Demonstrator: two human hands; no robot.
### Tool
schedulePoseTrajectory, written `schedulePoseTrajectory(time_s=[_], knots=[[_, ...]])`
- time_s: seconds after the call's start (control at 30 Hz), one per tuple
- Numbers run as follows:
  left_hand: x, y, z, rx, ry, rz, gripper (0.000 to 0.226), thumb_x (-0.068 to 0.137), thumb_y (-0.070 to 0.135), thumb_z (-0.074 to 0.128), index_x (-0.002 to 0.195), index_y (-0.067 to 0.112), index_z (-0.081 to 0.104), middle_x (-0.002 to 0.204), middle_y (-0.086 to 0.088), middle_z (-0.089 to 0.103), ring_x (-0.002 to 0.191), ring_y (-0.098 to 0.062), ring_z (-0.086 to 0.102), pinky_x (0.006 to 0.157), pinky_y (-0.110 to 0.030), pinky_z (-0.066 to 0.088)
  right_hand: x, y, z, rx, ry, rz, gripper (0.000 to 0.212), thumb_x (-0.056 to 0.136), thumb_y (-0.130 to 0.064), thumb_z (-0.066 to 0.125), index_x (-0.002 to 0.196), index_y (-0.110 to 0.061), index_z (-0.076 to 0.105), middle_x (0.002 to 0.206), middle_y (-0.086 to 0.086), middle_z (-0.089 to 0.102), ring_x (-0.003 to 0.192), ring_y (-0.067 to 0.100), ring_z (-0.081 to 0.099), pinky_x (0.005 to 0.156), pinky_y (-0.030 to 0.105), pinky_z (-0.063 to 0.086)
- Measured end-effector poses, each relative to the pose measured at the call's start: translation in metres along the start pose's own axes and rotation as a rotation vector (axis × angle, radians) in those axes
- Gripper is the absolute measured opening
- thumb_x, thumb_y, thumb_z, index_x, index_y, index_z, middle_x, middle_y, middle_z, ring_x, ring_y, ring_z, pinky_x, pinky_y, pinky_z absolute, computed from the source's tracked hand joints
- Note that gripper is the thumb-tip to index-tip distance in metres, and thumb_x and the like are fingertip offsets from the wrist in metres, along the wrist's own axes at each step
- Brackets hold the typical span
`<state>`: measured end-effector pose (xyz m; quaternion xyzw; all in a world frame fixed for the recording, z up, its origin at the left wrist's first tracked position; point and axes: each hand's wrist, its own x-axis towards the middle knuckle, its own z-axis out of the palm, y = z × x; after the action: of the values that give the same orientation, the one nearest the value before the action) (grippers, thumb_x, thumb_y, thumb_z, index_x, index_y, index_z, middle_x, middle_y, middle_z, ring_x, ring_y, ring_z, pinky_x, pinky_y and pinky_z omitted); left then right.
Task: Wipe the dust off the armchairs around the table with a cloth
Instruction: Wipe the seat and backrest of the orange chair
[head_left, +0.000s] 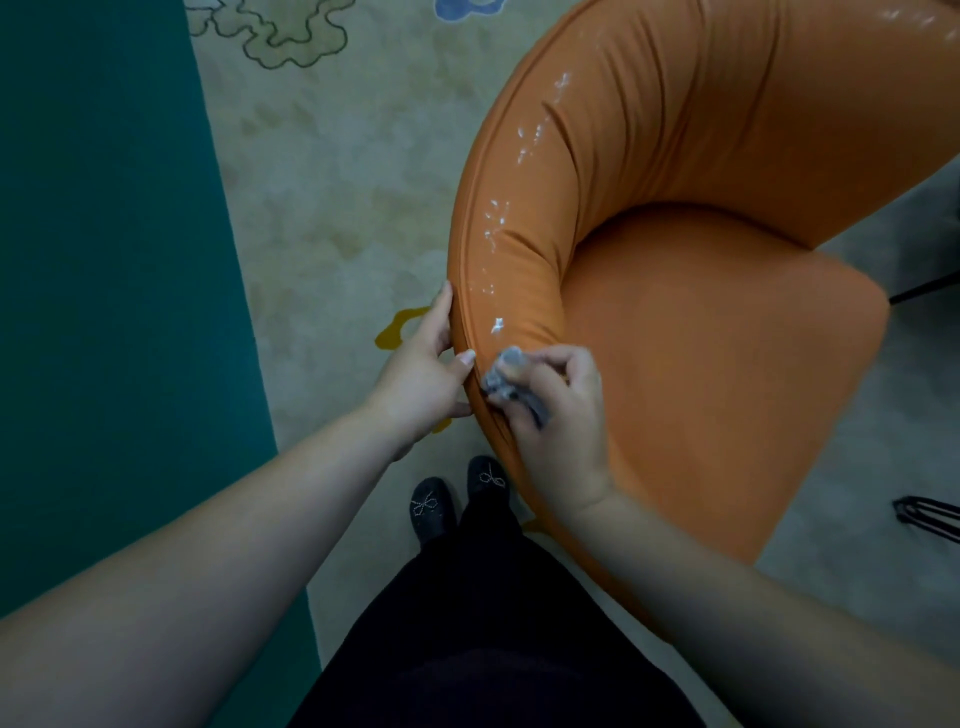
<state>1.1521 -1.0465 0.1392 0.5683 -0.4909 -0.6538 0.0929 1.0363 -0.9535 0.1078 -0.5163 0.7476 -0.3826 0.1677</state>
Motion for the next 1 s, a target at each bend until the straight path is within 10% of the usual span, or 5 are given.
schedulePoseTrajectory(time_s=[0.3, 0.53, 1.0], knots=[[0.007, -0.002, -0.002, -0.06, -0.011, -0.035, 0.083, 0.095, 0.001, 0.05, 0.147, 0.05, 0.008, 0.137, 0.011, 0.049, 0.097, -0.014, 0.064, 0.072, -0.038, 0.059, 0.065, -0.006, 0.016, 0.05, -0.021, -0.003, 0.021, 0.075, -0.003, 0.075, 0.095, -0.009, 0.072, 0.101, 0.014, 0.054, 0.097, 0.029, 0.052, 0.083, 0.043, 0.048], [0.009, 0.001, -0.005, -0.041, -0.039, -0.025, 0.087, 0.094, 0.001, 0.052, 0.145, 0.053, 0.005, 0.141, 0.011, 0.046, 0.104, -0.016, 0.063, 0.071, -0.038, 0.059, 0.028, 0.005, 0.002, -0.002, -0.06, -0.067, 0.03, 0.072, 0.004, 0.074, 0.096, -0.013, 0.074, 0.102, 0.006, 0.052, 0.093, 0.025, 0.05, 0.084, 0.014, 0.034], [0.023, 0.005, -0.015, -0.086, -0.086, 0.032, 0.087, 0.092, -0.007, 0.05, 0.149, 0.047, 0.012, 0.142, 0.008, 0.046, 0.077, -0.001, 0.067, 0.061, -0.026, 0.055, 0.068, 0.003, 0.009, -0.045, -0.124, -0.172, 0.029, 0.071, 0.003, 0.074, 0.094, -0.014, 0.076, 0.098, 0.019, 0.055, 0.09, 0.033, 0.05, 0.082, 0.028, 0.038]])
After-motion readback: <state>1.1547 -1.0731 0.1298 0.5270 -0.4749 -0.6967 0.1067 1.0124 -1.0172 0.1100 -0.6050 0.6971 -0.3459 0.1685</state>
